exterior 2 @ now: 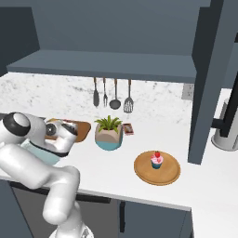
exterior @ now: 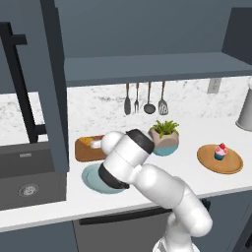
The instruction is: From the different types of pastries on the counter, select a croissant and place it on the cutting board. Then retrieve a jar of jam from the cabinet and place it alongside the croissant on the cutting board.
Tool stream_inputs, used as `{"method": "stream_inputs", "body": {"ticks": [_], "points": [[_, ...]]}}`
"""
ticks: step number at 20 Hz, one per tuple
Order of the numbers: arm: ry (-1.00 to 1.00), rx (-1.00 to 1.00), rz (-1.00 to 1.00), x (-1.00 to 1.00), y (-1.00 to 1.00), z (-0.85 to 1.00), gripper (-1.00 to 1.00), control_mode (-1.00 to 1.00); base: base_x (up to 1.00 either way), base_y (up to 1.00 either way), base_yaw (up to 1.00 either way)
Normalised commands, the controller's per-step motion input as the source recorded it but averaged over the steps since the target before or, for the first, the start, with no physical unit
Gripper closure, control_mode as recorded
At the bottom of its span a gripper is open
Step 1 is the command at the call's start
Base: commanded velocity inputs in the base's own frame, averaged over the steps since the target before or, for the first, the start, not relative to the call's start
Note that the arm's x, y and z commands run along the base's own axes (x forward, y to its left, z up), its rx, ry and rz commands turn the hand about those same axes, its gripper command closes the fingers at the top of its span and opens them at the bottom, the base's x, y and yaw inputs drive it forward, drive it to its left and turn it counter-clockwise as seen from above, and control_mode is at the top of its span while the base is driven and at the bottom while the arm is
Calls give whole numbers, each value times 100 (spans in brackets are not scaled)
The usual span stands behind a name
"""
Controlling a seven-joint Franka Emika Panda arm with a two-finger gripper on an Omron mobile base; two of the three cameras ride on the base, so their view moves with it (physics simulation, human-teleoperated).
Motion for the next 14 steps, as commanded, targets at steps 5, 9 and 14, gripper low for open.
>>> {"method": "stream_inputs", "body": {"ticks": [5,9,14], "points": [[-1,8,10,14,0,-19,100,-100,0,0,0],[-7,10,19,10,0,-46,100,-100,0,0,0],[-14,8,21,3,-9,-51,100,-100,0,0,0]]}}
